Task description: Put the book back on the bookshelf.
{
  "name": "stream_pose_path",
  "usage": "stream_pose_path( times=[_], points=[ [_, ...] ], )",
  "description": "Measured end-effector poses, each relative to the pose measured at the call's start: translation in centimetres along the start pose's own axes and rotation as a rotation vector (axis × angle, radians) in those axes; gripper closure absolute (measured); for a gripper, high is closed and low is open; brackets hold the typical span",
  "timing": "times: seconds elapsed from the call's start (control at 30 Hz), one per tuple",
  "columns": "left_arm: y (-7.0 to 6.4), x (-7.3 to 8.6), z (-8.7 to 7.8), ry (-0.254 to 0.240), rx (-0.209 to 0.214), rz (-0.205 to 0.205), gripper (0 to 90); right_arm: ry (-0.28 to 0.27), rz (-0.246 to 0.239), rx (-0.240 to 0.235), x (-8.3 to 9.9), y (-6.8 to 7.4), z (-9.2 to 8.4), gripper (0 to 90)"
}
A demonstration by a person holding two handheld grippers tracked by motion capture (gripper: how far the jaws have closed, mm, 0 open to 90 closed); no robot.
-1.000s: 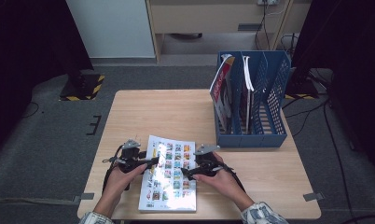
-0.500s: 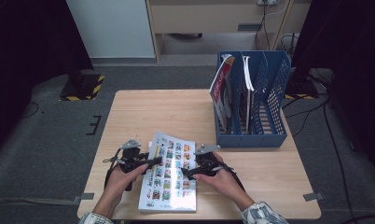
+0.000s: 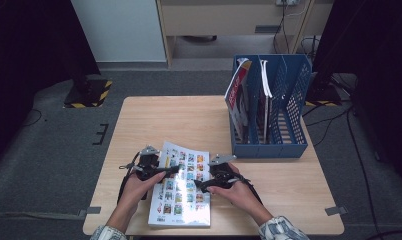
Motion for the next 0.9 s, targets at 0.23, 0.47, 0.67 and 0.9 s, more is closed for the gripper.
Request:
stream_pose_path(
  times=[0.23, 0.47, 0.67, 0.9],
  points=[
    [0.5, -0.2, 0.3, 0.002, -0.028, -0.002, 62.7, 0.001, 0.001, -0.001, 0.0, 0.0, 0.0, 9.9],
    [0.3, -0.2, 0.4, -0.014, -0.049, 0.009, 73.6, 0.000, -0.005, 0.004, 0.0, 0.0, 0.0, 10.0],
    [-0.1, -0.4, 0.1, -0.051, -0.064, 0.008, 77.5, 0.002, -0.004, 0.004, -0.1, 0.1, 0.0, 9.8],
    [-0.6, -0.8, -0.2, -0.069, -0.069, 0.038, 79.3, 0.010, -0.011, 0.004, 0.0, 0.0, -0.2, 9.7]
  ],
)
Point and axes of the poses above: each handheld gripper's, and its own axes: z roughly forward along the jaws, x roughly out of its underside, y roughly to its left, the point moved 7 cm from there along z, roughly forward along the jaws, and after that the axes turned 8 degrees about z, right-handed, at the moved point
